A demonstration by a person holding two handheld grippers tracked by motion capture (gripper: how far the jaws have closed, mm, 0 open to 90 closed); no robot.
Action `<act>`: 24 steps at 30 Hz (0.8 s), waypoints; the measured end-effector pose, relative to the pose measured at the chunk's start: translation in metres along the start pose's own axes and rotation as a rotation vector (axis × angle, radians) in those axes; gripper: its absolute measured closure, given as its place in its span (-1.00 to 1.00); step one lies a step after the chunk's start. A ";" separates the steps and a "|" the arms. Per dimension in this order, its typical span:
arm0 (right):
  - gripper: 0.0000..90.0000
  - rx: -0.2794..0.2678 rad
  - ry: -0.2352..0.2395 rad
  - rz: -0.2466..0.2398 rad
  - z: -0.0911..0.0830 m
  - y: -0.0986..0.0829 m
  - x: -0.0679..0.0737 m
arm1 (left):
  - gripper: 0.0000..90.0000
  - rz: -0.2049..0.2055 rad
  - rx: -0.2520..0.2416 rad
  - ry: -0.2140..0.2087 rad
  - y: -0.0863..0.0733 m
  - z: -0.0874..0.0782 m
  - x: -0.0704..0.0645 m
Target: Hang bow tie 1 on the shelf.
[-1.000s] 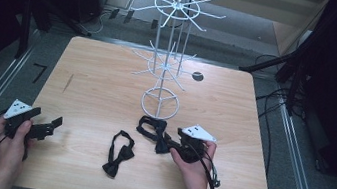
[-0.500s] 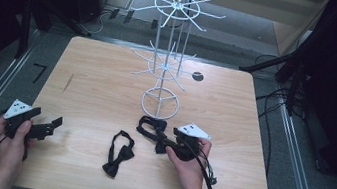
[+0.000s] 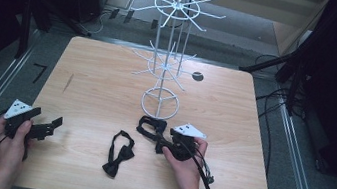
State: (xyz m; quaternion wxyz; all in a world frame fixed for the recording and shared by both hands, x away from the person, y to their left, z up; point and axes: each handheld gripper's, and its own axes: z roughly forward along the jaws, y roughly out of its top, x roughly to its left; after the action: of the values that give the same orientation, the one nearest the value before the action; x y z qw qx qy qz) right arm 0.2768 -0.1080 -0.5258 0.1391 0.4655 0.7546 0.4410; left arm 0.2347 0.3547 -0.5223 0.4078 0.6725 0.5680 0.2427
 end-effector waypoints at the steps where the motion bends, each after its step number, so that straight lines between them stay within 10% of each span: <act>1: 0.03 0.004 0.001 0.000 0.001 -0.001 0.001 | -0.82 0.000 0.000 -0.001 0.000 0.000 0.000; 24: 0.33 0.057 -0.029 -0.002 0.013 -0.011 0.000 | -0.82 0.000 0.000 -0.001 0.000 0.000 0.000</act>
State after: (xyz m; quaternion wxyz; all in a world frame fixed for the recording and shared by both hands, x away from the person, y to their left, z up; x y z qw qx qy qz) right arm 0.2782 -0.1036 -0.5422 0.1371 0.4746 0.7654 0.4124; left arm 0.2347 0.3547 -0.5223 0.4082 0.6727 0.5675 0.2425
